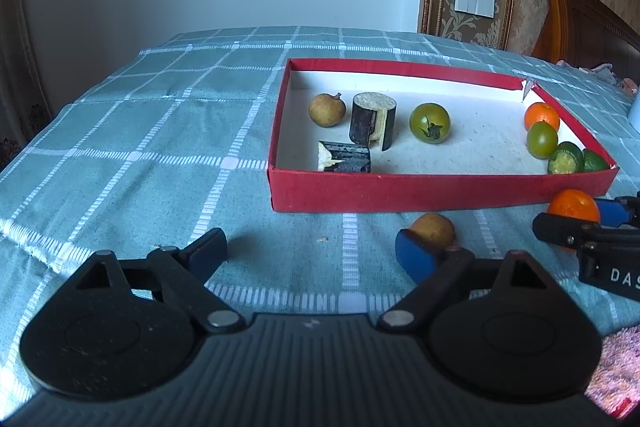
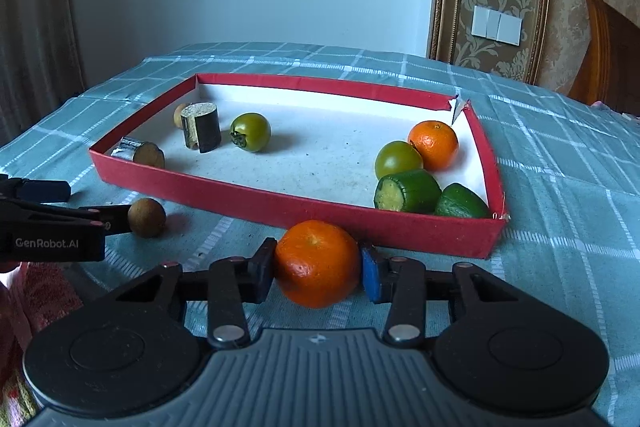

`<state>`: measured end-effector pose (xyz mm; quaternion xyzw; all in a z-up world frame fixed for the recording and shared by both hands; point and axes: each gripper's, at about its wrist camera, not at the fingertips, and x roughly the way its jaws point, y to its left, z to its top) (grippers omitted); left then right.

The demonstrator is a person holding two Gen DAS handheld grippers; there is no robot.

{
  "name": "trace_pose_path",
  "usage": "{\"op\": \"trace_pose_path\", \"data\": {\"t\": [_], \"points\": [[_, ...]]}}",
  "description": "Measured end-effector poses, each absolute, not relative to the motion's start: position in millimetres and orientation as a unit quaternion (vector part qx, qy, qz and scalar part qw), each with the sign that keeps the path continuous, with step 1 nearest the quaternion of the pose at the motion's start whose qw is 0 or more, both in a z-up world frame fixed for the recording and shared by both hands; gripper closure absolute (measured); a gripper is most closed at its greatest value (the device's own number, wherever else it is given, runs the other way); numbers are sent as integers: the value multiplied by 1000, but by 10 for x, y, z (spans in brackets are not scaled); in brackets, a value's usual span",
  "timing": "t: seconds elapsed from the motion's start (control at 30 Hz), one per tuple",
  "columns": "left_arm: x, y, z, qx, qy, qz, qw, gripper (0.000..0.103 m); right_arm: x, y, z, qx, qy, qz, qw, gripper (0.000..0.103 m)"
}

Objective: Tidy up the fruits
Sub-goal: 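Carry the mandarin into the red tray and open the right gripper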

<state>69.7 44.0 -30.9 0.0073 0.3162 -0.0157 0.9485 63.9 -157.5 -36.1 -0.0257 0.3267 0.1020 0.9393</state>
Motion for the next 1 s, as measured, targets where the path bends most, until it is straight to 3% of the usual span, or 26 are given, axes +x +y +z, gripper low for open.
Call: {"op": "trace_pose_path", "data": {"t": [0.57,1.0], "points": [[707,425,-329,10,319,-19,948,9,729,-1575,68,-50,263,109,957,61],[710,422,-336,11,320,-21,947,7,1250,-1335,-101,-79,276,114,951,60]]}}
